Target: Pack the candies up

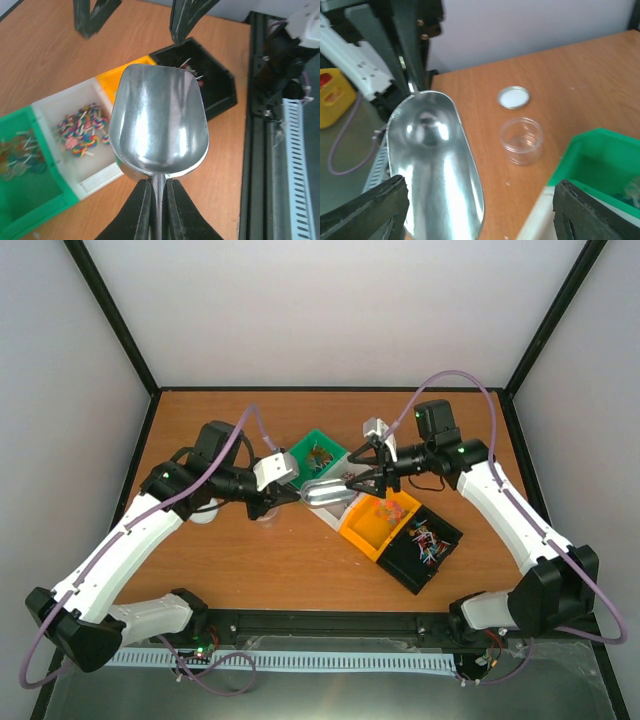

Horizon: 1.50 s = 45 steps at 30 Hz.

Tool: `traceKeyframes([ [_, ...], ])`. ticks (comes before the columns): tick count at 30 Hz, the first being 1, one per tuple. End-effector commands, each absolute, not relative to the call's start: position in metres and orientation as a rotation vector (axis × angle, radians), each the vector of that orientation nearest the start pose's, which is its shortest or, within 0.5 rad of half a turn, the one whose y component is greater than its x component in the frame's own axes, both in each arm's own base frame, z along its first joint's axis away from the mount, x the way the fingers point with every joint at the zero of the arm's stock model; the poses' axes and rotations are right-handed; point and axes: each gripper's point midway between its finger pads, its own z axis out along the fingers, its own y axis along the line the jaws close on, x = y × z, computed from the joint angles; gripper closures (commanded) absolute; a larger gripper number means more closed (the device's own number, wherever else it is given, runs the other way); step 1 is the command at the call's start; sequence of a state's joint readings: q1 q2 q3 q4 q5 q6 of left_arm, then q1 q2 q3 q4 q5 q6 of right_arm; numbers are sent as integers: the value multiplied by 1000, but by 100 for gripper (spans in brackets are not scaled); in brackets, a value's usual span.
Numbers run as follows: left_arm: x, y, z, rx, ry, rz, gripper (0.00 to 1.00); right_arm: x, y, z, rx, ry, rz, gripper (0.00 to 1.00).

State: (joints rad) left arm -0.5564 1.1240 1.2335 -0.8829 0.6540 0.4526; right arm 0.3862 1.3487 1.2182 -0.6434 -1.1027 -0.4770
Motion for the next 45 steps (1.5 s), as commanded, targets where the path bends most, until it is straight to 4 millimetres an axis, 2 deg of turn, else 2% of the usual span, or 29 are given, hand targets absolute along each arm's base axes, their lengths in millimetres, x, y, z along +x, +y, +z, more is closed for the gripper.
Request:
traceKeyframes([
  [1,223,-231,294,1235,1925,-648,99,278,249,279,-1248,1780,1006,21],
  [3,231,-225,290,1199,1970,-590,99,304,238,261,-1183,1884,834,16],
  [6,243,-218,280,1165,2025,-509,99,341,219,234,-1094,2023,594,15],
  [9,258,-212,270,1108,2067,-428,99,362,209,208,-1057,2131,492,16],
  [13,280,-199,248,1057,2162,-276,99,379,207,178,-1041,2233,443,16],
  [17,295,-191,224,1054,2256,-173,99,396,203,146,-1069,2308,352,18],
  [22,312,-187,219,1026,2298,-90,99,411,201,118,-1090,2353,248,20],
  [26,324,-188,208,1026,2366,-46,99,416,203,95,-1104,2387,203,24],
  [33,345,-198,192,1041,2479,-18,99,419,208,83,-1064,2401,239,32],
  [41,364,-198,171,1042,2561,69,99,421,204,77,-1003,2411,219,55],
  [45,368,-198,169,1034,2562,84,99,422,202,75,-983,2418,203,68],
])
